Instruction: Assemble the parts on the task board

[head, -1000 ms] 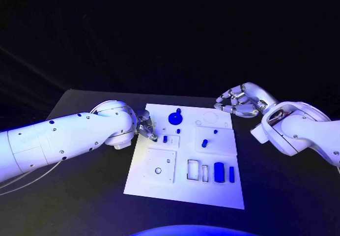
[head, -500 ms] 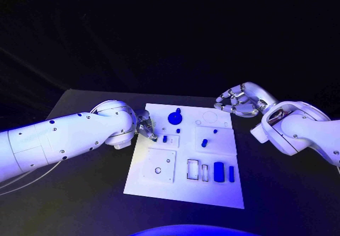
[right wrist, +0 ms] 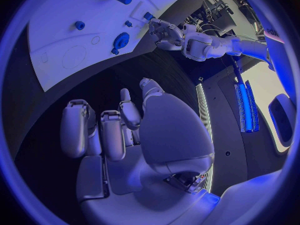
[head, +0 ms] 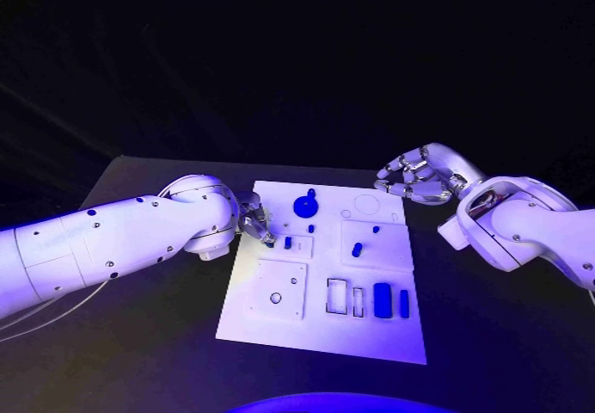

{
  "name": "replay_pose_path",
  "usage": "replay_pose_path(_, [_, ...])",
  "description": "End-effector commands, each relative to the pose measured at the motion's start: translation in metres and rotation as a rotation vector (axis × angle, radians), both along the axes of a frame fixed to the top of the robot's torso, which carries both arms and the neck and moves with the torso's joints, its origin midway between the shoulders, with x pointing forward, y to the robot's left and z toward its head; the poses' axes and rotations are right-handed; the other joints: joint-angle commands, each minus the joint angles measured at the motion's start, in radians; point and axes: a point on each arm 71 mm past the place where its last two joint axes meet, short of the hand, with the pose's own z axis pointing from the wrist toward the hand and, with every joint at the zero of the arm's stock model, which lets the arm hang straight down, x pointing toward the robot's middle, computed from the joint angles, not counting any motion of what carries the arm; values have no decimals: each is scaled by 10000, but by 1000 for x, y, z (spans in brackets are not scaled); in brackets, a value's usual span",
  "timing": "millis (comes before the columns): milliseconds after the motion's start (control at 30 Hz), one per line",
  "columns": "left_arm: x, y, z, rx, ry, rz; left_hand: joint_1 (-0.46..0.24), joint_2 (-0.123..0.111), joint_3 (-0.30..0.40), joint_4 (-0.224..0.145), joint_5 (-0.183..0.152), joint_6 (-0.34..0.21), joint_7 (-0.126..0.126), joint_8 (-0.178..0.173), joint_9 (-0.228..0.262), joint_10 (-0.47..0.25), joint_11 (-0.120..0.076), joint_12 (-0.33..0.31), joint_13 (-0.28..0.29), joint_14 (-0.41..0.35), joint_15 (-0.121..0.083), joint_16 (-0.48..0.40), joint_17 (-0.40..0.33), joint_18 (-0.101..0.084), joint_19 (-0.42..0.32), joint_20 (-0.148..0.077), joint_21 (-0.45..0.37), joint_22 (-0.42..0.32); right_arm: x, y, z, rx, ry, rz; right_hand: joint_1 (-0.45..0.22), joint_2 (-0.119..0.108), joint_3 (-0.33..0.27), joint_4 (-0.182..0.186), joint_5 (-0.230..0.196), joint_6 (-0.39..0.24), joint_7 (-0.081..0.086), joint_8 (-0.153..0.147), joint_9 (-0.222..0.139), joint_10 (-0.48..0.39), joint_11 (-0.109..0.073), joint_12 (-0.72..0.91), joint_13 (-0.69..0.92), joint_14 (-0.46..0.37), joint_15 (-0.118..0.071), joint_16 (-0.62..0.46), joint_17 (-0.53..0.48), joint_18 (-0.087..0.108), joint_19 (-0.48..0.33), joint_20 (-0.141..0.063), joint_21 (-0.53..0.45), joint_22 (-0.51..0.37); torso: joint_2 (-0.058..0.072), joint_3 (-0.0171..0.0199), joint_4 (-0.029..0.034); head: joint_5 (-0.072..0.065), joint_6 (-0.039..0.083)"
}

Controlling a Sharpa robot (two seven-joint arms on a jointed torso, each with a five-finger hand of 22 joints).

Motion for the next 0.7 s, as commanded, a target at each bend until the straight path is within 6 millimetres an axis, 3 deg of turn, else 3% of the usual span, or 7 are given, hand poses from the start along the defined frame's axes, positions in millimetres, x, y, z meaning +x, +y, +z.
replay_pose_path(33, [-2,0,-3,132,252,-19,-85,28,-31,-74,-53,208,-288,58,45,41,-19,77,38,1032,-79,25,2627,-149,1037,-77,24,2629,-1,1,1,-28,-104,99,-82,35,-62,-6,60,-39,-40,67,14,-43,-2,-22,-2,665,-95,-49,1125,106,-37,-4,-35,1132,9,-3,2,-9,-17])
replay_pose_path(367, [-1,0,-3,119,194,76,-152,21,-376,111,-51,281,-329,73,134,71,-50,153,128,1032,-109,25,2627,-149,1037,-104,24,2629,-1,1,1,-23,-109,96,-82,35,-62,-6,60,-39,-40,67,14,-43,-2,-22,-2,665,-95,-49,1125,106,-37,-4,-35,1132,1,-7,6,-25,-28])
replay_pose_path(700, [-1,0,-4,195,263,54,-168,36,-1365,505,-48,385,-378,27,274,103,-87,235,234,1032,-147,25,2627,-149,1037,-144,24,2629,-1,1,1,-19,-119,94,-90,36,-71,-9,70,-42,-40,69,13,-53,-3,-29,-14,664,-96,-55,1118,108,-40,-6,-46,1128,0,-5,3,-47,-50])
